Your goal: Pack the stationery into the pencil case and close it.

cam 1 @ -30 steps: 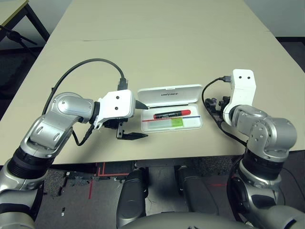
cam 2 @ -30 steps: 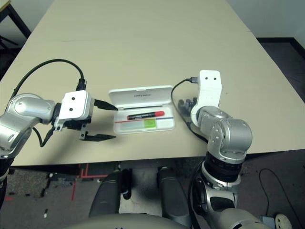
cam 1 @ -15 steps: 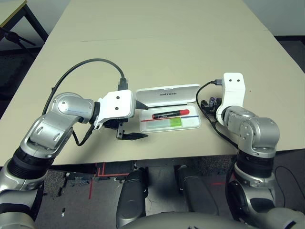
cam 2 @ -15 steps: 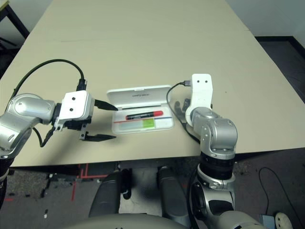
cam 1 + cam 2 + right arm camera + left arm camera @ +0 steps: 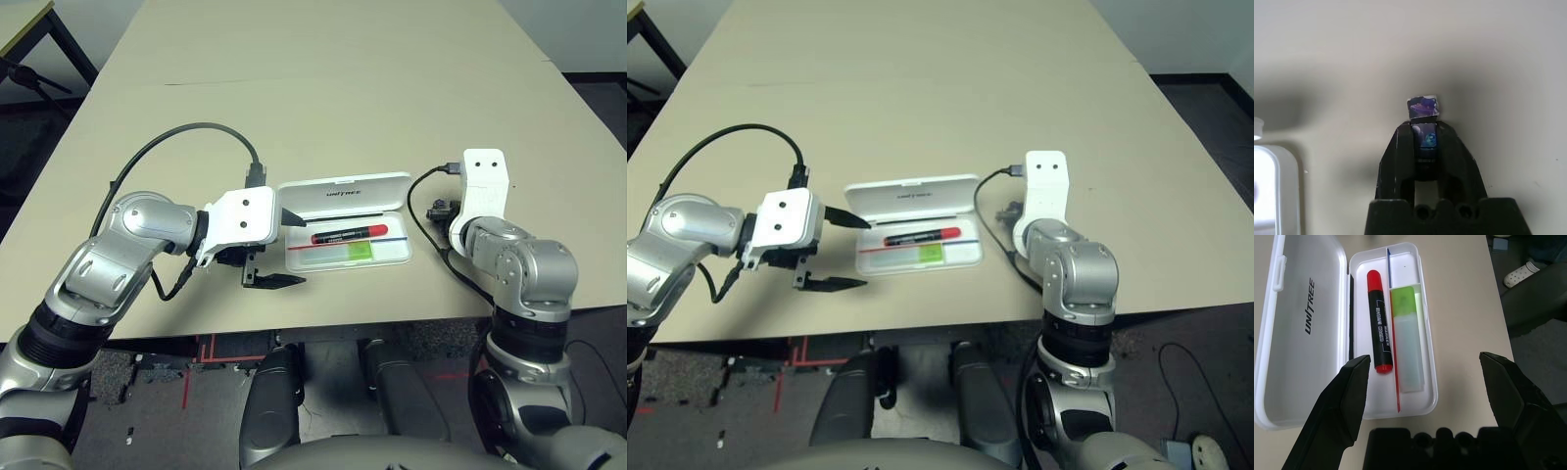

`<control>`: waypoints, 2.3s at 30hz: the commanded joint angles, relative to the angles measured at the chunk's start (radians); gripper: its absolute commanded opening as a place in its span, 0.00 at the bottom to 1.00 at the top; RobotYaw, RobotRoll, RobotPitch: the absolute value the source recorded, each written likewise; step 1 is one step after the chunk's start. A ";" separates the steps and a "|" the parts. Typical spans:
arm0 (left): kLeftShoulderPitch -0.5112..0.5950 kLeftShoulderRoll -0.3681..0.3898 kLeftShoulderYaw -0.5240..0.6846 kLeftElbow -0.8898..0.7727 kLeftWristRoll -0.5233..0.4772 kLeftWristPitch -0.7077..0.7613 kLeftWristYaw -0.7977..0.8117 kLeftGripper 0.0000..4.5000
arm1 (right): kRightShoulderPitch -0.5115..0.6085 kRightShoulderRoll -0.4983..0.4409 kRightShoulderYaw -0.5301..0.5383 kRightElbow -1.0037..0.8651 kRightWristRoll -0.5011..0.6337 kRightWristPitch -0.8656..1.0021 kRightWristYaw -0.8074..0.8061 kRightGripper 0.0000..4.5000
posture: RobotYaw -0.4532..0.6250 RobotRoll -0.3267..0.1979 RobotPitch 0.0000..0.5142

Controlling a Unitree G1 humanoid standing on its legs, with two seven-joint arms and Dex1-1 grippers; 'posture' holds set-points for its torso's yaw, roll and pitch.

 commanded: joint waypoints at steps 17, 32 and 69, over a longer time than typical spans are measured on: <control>-0.009 0.006 -0.028 0.021 0.022 -0.039 -0.013 1.00 | 0.097 -0.771 0.203 -0.002 0.255 -0.499 0.789 0.07 | 0.34 0.62 0.37; -0.009 0.008 -0.031 0.019 0.028 -0.039 -0.016 1.00 | 0.105 -0.898 0.286 0.259 0.134 -1.268 1.257 0.07 | 0.35 0.62 0.34; 0.022 0.007 -0.031 -0.018 0.033 -0.002 0.018 1.00 | -0.048 -0.620 0.503 0.386 -0.062 -1.434 1.305 0.07 | 0.39 0.62 0.37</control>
